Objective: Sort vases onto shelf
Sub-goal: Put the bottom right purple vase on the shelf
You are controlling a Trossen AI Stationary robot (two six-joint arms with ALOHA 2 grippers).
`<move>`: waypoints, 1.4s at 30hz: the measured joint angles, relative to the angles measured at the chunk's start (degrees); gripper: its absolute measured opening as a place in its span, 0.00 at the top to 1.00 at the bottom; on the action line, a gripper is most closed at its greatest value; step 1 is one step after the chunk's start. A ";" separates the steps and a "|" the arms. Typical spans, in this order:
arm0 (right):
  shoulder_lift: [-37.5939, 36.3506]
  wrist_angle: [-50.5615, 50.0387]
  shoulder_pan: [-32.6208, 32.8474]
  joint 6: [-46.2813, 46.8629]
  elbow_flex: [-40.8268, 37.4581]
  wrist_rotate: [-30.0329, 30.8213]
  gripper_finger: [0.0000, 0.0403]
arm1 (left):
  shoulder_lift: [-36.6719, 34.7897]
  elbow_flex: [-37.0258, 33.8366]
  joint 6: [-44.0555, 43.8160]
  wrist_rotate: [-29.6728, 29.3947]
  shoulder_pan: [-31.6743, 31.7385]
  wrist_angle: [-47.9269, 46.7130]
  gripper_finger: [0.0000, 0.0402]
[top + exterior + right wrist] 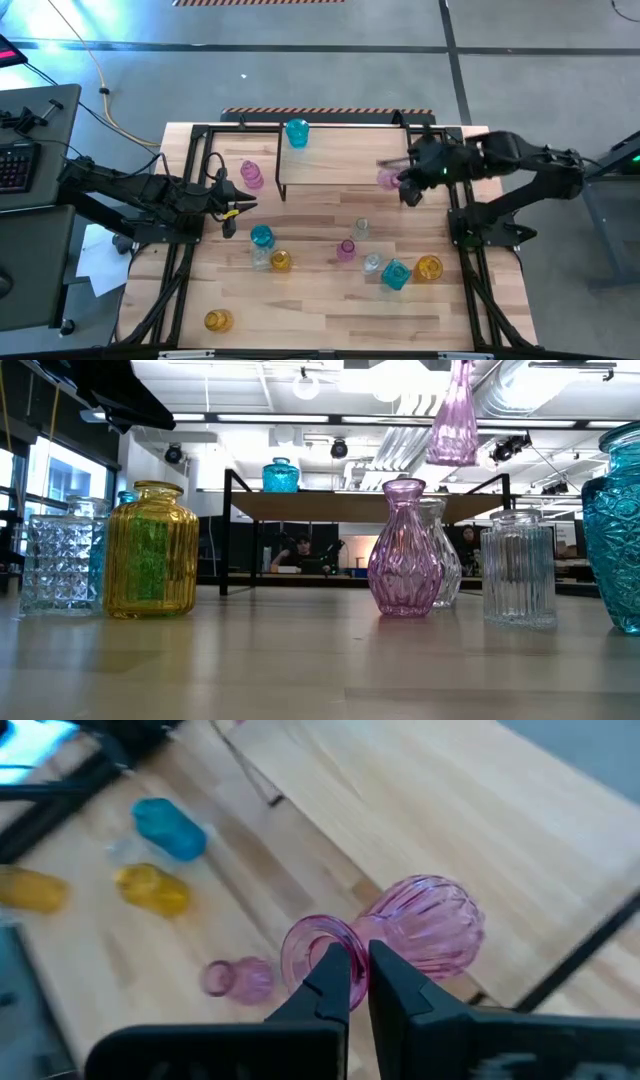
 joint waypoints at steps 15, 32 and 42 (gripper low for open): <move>0.62 -3.31 -25.67 -12.20 3.61 -27.70 1.00 | 0.01 0.00 -0.07 0.00 -0.01 0.02 0.82; 11.58 -3.66 -42.54 -27.28 3.61 -41.03 1.00 | 0.02 0.00 0.07 -0.04 0.01 0.90 0.82; 14.06 -3.03 -48.00 -30.86 3.73 -44.97 1.00 | 0.02 0.00 0.11 -0.04 0.01 0.75 0.82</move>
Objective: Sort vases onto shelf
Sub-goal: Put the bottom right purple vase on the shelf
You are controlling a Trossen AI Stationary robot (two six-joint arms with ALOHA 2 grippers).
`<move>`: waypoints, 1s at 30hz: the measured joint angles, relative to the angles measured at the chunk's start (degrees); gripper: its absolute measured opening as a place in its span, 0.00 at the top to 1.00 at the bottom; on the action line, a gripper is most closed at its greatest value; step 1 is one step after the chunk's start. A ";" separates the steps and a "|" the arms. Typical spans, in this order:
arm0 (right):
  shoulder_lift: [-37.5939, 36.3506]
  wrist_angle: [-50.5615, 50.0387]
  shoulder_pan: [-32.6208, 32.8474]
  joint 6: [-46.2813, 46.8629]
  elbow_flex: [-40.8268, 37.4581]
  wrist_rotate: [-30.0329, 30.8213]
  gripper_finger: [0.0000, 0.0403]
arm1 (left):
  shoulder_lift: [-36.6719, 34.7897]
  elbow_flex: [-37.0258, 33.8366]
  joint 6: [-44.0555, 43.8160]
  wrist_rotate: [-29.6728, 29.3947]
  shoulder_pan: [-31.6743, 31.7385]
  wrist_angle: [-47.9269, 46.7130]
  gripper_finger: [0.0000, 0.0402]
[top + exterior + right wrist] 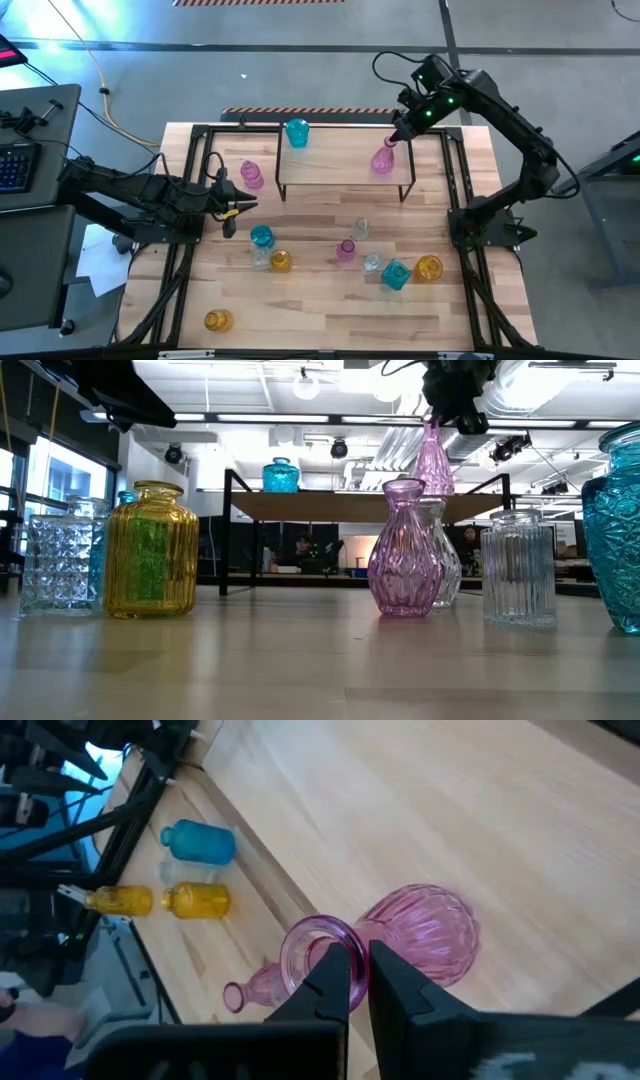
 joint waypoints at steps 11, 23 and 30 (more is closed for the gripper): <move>-2.45 0.04 -0.73 -1.46 -0.21 2.07 0.95 | 0.00 0.00 0.02 0.00 -0.02 -0.08 0.82; -2.47 0.98 -0.71 -1.46 -0.21 1.35 0.89 | 0.00 0.00 0.03 0.01 -0.02 -0.08 0.82; -2.50 1.53 -0.71 -2.96 1.16 6.71 0.89 | 0.00 0.00 0.02 0.00 -0.02 -0.08 0.82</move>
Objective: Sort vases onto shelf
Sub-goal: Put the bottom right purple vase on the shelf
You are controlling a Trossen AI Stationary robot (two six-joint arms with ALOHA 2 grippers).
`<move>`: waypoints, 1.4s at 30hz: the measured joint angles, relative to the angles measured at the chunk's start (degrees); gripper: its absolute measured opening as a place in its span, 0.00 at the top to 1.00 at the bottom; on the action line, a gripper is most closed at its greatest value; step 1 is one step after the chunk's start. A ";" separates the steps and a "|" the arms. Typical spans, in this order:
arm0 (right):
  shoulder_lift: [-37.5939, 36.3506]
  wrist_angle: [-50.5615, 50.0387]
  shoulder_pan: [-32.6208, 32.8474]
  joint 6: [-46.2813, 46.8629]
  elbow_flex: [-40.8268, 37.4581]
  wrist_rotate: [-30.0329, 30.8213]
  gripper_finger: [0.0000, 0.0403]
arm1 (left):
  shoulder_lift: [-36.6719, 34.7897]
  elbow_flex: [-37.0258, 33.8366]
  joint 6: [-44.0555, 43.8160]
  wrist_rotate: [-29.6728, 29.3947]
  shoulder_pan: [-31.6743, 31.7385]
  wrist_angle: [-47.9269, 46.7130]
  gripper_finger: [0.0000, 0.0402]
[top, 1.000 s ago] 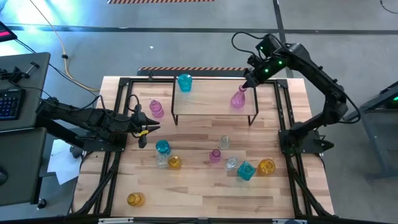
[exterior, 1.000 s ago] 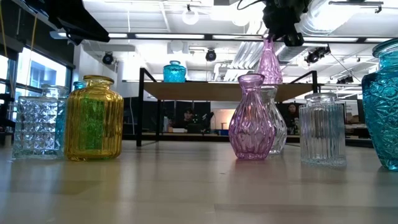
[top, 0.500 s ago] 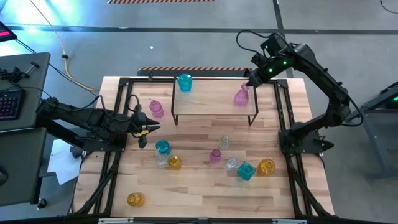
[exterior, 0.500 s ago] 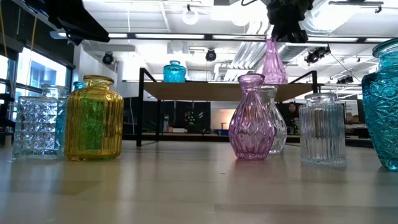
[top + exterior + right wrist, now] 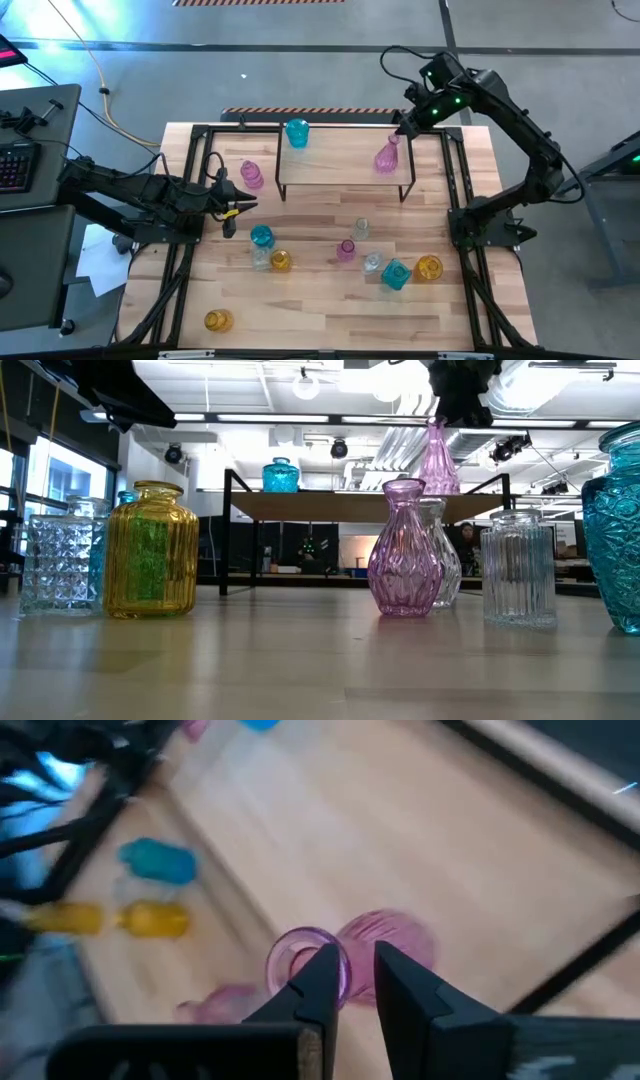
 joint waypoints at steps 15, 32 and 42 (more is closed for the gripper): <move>-4.84 -5.10 14.68 2.89 17.90 29.07 0.89 | -0.02 0.00 -0.41 0.03 0.00 -1.19 0.82; -32.45 34.98 51.29 29.05 -41.56 53.60 0.90 | -0.02 -3.72 0.30 -0.42 -0.55 4.77 0.82; -30.28 50.88 56.76 28.89 -55.43 58.39 0.99 | -0.04 -3.72 1.62 0.02 -0.57 6.91 0.82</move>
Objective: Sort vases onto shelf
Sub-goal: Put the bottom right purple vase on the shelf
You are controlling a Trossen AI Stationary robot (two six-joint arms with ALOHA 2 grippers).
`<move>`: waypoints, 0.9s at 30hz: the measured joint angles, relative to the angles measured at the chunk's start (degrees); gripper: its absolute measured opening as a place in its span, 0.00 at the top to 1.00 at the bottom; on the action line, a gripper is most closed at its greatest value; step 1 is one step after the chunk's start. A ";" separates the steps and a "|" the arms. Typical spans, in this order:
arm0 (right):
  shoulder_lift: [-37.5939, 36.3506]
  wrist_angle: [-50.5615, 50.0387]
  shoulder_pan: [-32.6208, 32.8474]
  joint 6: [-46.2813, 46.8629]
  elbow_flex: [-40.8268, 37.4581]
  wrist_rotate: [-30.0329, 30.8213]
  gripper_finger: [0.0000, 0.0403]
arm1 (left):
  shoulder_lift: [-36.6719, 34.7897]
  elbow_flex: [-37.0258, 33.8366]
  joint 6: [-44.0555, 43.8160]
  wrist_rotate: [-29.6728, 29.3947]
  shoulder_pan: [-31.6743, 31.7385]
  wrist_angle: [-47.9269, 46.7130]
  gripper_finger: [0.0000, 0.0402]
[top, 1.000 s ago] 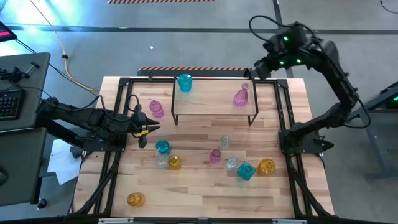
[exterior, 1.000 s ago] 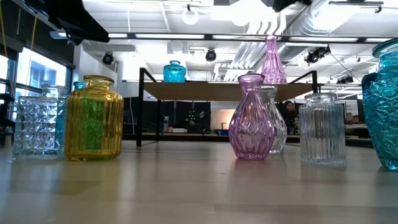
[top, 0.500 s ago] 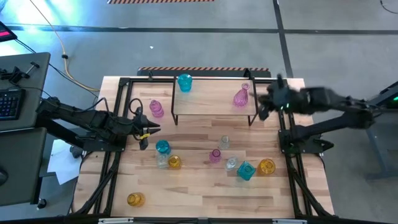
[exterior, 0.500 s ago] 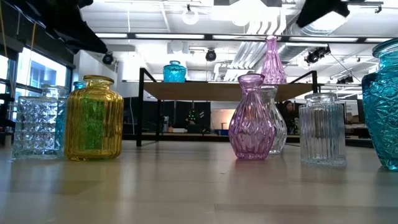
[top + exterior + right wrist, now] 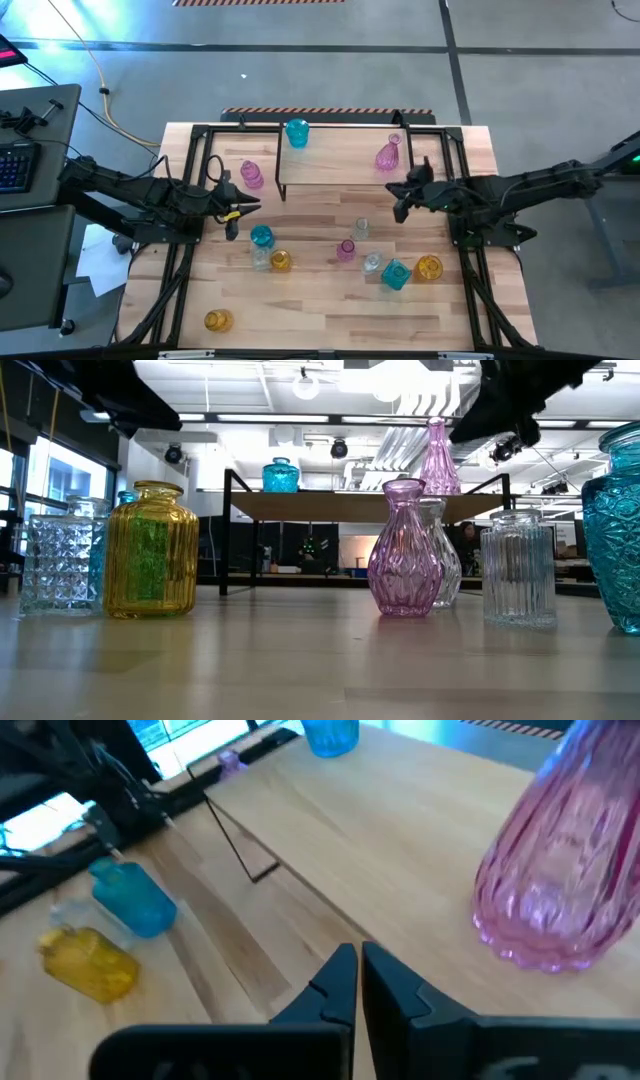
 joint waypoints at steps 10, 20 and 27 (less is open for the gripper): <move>0.32 2.32 0.11 -0.60 -1.21 4.64 1.00 | 0.02 0.00 -0.09 0.04 -0.02 -0.07 0.82; 2.98 2.63 -0.26 -0.03 -1.21 9.82 1.00 | 0.02 0.00 -0.13 0.04 -0.02 1.02 0.82; 7.93 5.67 -0.93 0.90 -1.21 10.84 1.00 | 0.00 0.00 -0.07 0.04 -0.02 1.33 0.82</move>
